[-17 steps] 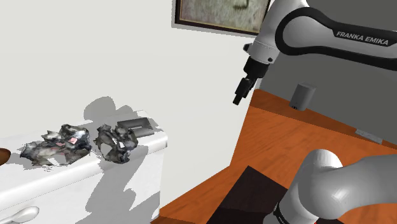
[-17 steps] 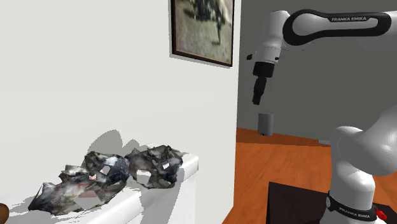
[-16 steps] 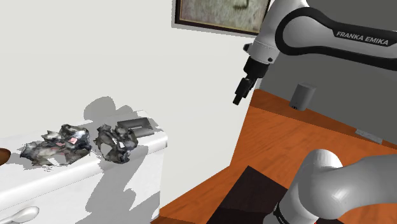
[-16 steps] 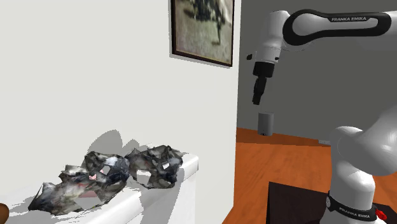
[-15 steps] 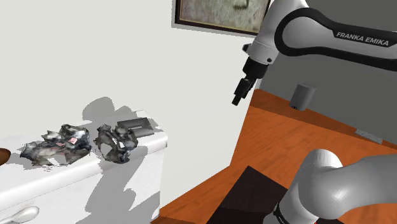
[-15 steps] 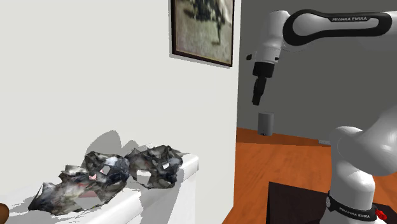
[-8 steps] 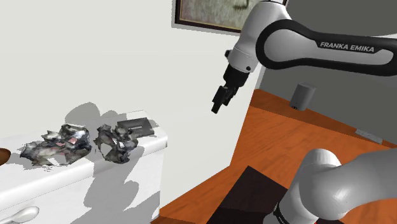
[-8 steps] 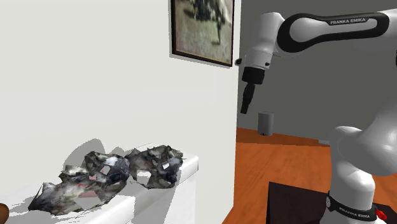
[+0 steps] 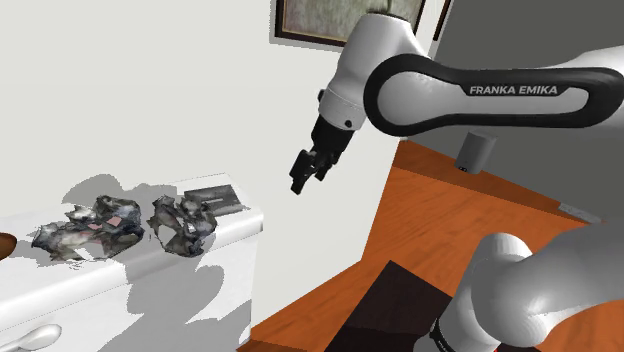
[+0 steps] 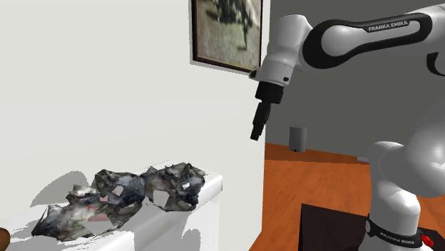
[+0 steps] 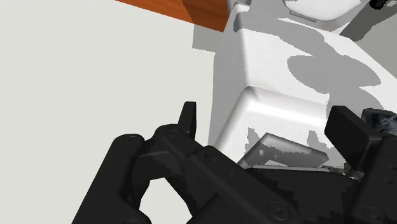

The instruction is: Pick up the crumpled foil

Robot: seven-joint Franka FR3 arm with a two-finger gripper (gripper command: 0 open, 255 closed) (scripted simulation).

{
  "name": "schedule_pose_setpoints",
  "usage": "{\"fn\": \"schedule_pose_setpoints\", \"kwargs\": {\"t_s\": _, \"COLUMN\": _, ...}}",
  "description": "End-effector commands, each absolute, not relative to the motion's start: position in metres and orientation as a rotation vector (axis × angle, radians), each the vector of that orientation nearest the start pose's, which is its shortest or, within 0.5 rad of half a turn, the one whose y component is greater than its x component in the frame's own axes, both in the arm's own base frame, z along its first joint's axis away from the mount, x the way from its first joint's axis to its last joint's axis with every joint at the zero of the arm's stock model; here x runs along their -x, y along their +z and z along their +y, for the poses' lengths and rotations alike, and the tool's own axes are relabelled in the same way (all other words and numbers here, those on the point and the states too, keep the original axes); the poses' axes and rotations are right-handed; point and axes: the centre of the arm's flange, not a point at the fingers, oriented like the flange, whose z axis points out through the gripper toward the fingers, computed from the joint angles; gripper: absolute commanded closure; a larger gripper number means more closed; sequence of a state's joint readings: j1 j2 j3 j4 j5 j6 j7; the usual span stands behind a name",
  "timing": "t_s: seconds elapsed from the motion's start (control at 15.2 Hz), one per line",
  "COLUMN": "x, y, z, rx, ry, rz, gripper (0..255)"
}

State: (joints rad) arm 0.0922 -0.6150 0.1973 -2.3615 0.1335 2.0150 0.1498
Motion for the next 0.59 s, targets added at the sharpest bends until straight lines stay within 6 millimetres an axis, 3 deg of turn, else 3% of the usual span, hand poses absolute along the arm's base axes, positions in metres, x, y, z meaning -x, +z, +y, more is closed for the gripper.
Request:
{"fn": "schedule_pose_setpoints", "kwargs": {"t_s": 0.0, "x": -0.385, "y": 0.559, "z": 0.156, "rx": 3.037, "ry": -0.403, "rz": -0.108, "gripper": 0}}
{"fn": "schedule_pose_setpoints", "kwargs": {"t_s": 0.53, "x": -0.426, "y": 0.536, "z": 0.245, "rx": 3.000, "ry": -0.462, "rz": -0.073, "gripper": 0}}
